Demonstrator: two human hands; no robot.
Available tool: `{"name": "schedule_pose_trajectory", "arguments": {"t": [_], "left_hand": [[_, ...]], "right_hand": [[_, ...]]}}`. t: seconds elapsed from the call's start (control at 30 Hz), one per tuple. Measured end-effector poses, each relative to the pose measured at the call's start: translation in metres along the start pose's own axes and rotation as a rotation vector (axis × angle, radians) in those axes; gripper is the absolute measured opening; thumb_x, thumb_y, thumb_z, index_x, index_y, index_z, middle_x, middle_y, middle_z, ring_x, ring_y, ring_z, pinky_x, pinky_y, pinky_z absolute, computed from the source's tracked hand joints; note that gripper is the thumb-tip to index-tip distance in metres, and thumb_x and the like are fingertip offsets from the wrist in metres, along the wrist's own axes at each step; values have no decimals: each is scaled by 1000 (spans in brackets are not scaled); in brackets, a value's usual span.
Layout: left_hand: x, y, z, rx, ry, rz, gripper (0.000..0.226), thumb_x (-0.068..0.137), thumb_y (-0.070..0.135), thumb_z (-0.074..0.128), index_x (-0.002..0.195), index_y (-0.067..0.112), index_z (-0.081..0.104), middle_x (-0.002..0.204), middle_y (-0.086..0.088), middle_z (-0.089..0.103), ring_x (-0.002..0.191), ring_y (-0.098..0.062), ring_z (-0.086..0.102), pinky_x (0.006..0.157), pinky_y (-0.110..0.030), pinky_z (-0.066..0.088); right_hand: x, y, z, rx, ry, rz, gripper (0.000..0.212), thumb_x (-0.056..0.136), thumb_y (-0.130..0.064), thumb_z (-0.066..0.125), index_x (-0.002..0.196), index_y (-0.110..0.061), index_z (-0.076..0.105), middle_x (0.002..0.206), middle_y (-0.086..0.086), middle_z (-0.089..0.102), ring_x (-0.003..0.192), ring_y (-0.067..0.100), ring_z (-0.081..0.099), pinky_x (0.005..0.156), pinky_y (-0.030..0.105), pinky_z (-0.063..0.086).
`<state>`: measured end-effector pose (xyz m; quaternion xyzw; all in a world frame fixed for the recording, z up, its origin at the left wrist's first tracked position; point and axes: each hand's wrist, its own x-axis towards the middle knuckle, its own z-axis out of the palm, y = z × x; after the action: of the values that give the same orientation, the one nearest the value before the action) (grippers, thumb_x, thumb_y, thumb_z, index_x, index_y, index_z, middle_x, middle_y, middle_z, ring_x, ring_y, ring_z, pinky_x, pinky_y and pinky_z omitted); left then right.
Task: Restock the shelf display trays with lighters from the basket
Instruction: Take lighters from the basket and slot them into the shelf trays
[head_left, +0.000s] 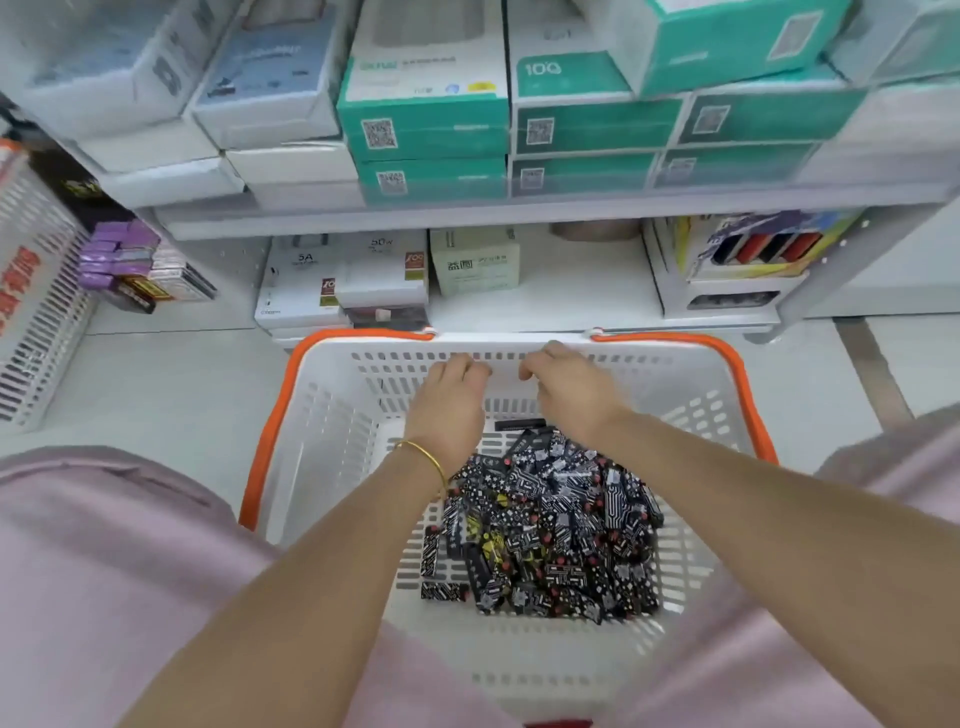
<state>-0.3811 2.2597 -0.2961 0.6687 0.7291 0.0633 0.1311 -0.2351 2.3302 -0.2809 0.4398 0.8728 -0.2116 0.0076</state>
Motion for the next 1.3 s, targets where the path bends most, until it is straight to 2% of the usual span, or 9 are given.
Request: {"name": "schedule_pose_trajectory", "arguments": {"t": [0.1, 0.2, 0.43, 0.53, 0.63, 0.77, 0.9, 1.1, 1.3], "left_hand": [[-22, 1, -3, 87, -15, 30, 59, 86, -4, 44, 141, 15, 35, 142, -6, 36, 126, -25, 33, 103, -33, 33], [-17, -3, -15, 198, 72, 17, 61, 86, -3, 43, 143, 13, 30, 150, -9, 26, 134, -29, 25, 108, -37, 30], [-4, 6, -22, 343, 30, 43, 71, 90, -2, 39, 150, 14, 4, 159, -8, 2, 145, -26, 2, 117, -40, 12], [4, 6, -14, 364, -27, 18, 79, 87, -5, 43, 150, 14, 0, 159, -10, -2, 146, -27, -1, 118, -43, 10], [-1, 7, -10, 383, -57, 4, 84, 83, -5, 48, 150, 14, 1, 157, -12, 3, 145, -28, 3, 118, -43, 12], [7, 1, -9, 397, 20, 0, 85, 83, -1, 50, 150, 11, -2, 150, -12, 17, 137, -29, 20, 109, -39, 28], [22, 6, -14, 428, 14, -33, 65, 79, -2, 53, 138, 6, 27, 134, -11, 38, 121, -28, 36, 100, -36, 35], [16, -18, -18, 461, -24, -47, 53, 76, 0, 60, 123, 10, 39, 126, -6, 46, 118, -25, 39, 97, -32, 33], [29, -23, -23, 467, 2, -52, 53, 77, -1, 59, 124, 11, 39, 126, -6, 46, 117, -25, 40, 94, -33, 33]], "right_hand": [[-23, -2, 3, -58, -27, -43, 42, 86, 5, 43, 123, -13, 52, 122, 7, 52, 111, 23, 50, 92, 33, 46], [-23, 1, -1, -158, 65, -59, 52, 82, 8, 46, 130, -13, 46, 126, 7, 48, 116, 24, 44, 98, 34, 43], [-24, 0, -3, -407, 82, 79, 82, 76, -2, 63, 143, -18, 19, 147, 10, 26, 137, 31, 22, 113, 52, 19], [-10, 4, -1, -450, 102, 84, 82, 81, -6, 60, 147, -16, 13, 149, 7, 26, 138, 29, 21, 115, 54, 13], [-7, 1, 6, -367, 126, 89, 75, 83, 0, 52, 147, -16, 16, 147, 7, 28, 136, 29, 24, 116, 50, 12], [-1, 1, 12, -313, 171, 82, 68, 86, 1, 48, 146, -19, 23, 146, 4, 32, 134, 29, 28, 115, 47, 16], [5, 0, 7, -289, 219, 83, 67, 82, 1, 54, 140, -25, 34, 138, -2, 43, 126, 24, 37, 104, 45, 26], [22, -22, 17, -272, 244, 23, 48, 75, 4, 59, 118, -19, 57, 114, -1, 56, 107, 25, 47, 90, 38, 31], [38, -25, 10, -293, 221, 65, 50, 76, 4, 57, 120, -21, 51, 115, -1, 53, 109, 25, 43, 86, 36, 30]]}}
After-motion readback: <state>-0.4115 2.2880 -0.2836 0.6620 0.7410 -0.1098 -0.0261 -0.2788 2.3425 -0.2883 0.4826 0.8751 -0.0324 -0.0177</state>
